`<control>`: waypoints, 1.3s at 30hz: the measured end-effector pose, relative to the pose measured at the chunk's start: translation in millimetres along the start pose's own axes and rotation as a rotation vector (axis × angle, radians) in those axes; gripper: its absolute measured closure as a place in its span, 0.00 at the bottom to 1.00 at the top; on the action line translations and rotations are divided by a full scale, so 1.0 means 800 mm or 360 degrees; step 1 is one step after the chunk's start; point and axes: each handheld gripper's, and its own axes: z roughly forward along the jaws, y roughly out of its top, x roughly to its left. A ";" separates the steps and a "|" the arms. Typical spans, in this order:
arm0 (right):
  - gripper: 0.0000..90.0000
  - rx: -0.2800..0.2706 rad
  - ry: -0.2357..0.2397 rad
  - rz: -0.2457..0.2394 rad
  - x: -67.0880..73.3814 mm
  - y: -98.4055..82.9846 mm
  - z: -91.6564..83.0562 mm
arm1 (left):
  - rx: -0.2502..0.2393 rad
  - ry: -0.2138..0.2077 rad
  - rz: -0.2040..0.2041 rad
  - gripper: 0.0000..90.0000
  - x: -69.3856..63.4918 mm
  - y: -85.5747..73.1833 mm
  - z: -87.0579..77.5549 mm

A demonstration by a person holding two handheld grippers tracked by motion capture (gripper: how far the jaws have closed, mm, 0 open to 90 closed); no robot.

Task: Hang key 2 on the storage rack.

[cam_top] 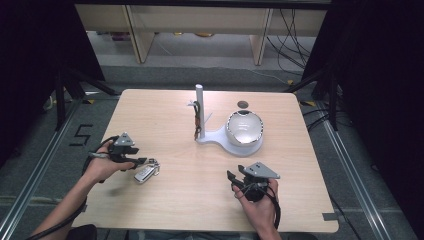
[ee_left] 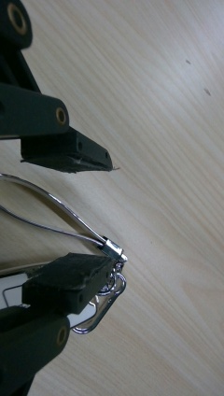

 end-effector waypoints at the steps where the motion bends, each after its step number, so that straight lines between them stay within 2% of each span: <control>1: 0.58 -0.0015 0.0005 0.0004 -0.001 -0.001 0.001 | 0.0011 -0.0010 0.0052 0.53 -0.001 0.005 0.005; 4: 0.58 -0.0020 0.0013 0.0015 -0.002 -0.001 0.003 | 0.0027 -0.0023 0.0047 0.53 -0.004 0.007 0.011; 6: 0.58 -0.0011 0.0011 0.0018 -0.002 -0.001 0.001 | 0.0070 -0.0067 0.0093 0.55 -0.005 0.009 0.015; 7: 0.58 -0.0012 0.0012 0.0015 -0.002 -0.001 0.001 | 0.0072 -0.0079 0.0074 0.55 -0.007 0.010 0.017; 8: 0.58 -0.0011 0.0013 0.0015 -0.002 -0.001 0.001 | 0.0075 -0.0078 0.0103 0.56 -0.007 0.011 0.017; 10: 0.58 -0.0010 0.0013 0.0015 -0.002 -0.001 0.001 | 0.0079 -0.0080 0.0095 0.57 -0.008 0.012 0.018; 11: 0.58 -0.0010 0.0008 0.0013 -0.002 -0.001 0.001 | 0.0085 -0.0096 0.0133 0.58 -0.008 0.015 0.018; 12: 0.57 -0.0014 0.0019 0.0016 -0.002 -0.001 0.002 | 0.0113 -0.0104 0.0130 0.59 -0.008 0.016 0.018; 14: 0.57 -0.0009 0.0014 0.0018 -0.002 -0.001 0.001 | 0.0095 -0.0097 0.0152 0.60 -0.007 0.018 0.018; 20: 0.57 -0.0004 0.0016 0.0029 -0.003 -0.001 0.000 | 0.0133 -0.0120 0.0173 0.64 -0.006 0.024 0.018; 21: 0.57 0.0008 0.0014 0.0062 0.000 -0.001 0.000 | 0.0146 -0.0126 0.0212 0.67 -0.004 0.026 0.018; 23: 0.57 0.0016 0.0012 0.0076 0.001 -0.001 0.000 | 0.0187 -0.0142 0.0236 0.69 -0.004 0.026 0.019; 24: 0.57 -0.0001 0.0017 0.0028 -0.003 -0.001 0.001 | 0.0192 -0.0142 0.0214 0.69 -0.004 0.025 0.021; 25: 0.57 -0.0004 0.0005 0.0017 -0.004 -0.001 0.002 | 0.0214 -0.0151 0.0233 0.70 -0.003 0.025 0.021; 27: 0.57 0.0003 0.0012 0.0033 -0.004 -0.001 0.001 | 0.0227 -0.0166 0.0241 0.72 -0.003 0.024 0.022; 28: 0.57 0.0003 0.0011 0.0033 -0.004 -0.001 0.001 | 0.0256 -0.0172 0.0278 0.72 -0.002 0.024 0.021; 32: 0.57 0.0000 0.0009 0.0025 -0.004 -0.001 0.002 | 0.0279 -0.0185 0.0274 0.74 -0.003 0.023 0.024; 37: 0.57 0.0005 0.0010 0.0034 -0.005 -0.001 0.002 | 0.0319 -0.0199 0.0336 0.75 -0.004 0.024 0.029; 39: 0.57 0.0007 0.0014 0.0040 -0.005 -0.001 0.001 | 0.0316 -0.0208 0.0320 0.75 -0.005 0.023 0.031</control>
